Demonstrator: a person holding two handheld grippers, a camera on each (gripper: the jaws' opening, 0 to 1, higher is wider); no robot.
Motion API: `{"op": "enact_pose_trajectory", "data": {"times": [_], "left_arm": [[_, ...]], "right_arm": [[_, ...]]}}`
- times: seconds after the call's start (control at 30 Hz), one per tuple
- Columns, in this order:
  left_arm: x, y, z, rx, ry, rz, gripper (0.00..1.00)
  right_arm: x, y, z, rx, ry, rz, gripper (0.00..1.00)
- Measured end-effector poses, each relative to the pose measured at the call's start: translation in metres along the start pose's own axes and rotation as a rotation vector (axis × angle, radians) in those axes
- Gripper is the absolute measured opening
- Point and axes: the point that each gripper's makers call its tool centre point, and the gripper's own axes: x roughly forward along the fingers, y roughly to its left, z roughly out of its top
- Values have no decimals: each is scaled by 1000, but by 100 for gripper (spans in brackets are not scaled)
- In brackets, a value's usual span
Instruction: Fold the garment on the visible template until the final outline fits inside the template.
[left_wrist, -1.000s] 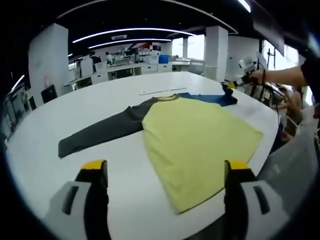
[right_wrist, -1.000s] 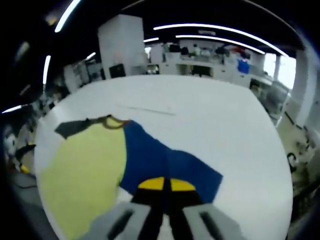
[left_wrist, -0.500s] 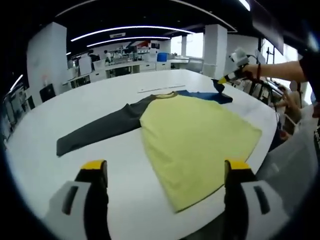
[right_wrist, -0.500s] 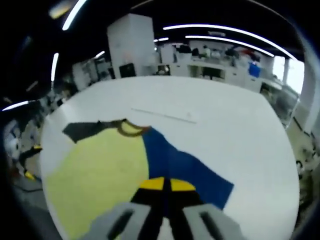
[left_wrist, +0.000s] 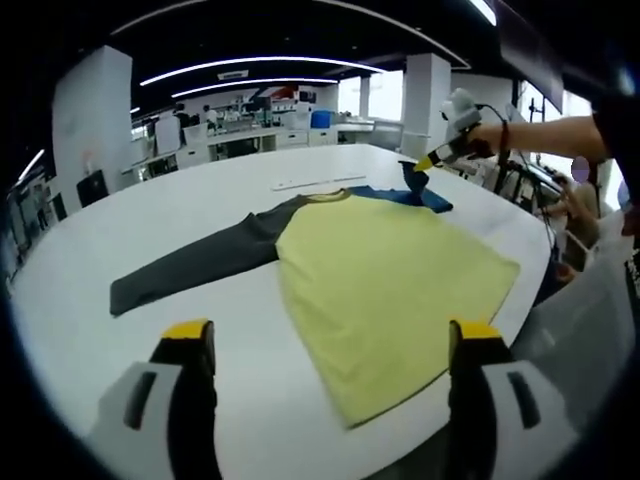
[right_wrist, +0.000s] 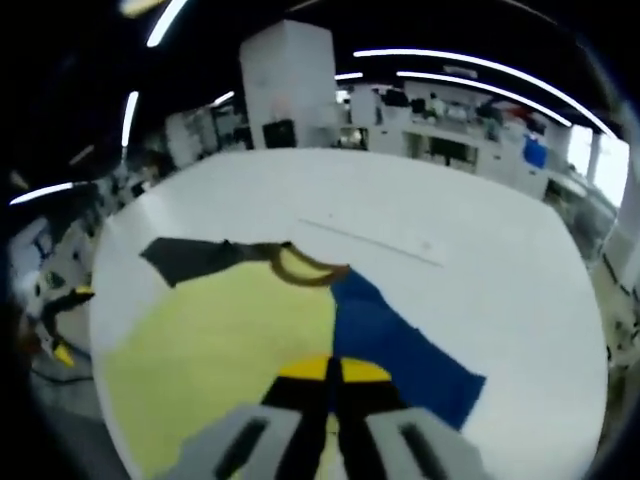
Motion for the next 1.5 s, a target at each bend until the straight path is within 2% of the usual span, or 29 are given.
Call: {"op": "enact_pose_trajectory", "data": {"times": [0.1,0.33,0.53,1.0,1.27,1.5], "left_arm": [[0,-1,0,1,1,0,94],[0,-4,1,2,-5,-9,94],[2,1,-5,4,-6,-20,94],[4,-11,1,-4,-19,-29,93],[5,-14,1,-7,-14,-32,93],[6,-15,2,-11,-10,-31,93]], "right_arm": [[7,6,6,-8,1,12,0],[21,36,16,-66,13,41,0],[28,56,24,-79,11,67,0],[53,99,36,-127,23,94,0],[65,126,57,-119,-11,135,0],[72,147,65,-126,-25,163,0]]}}
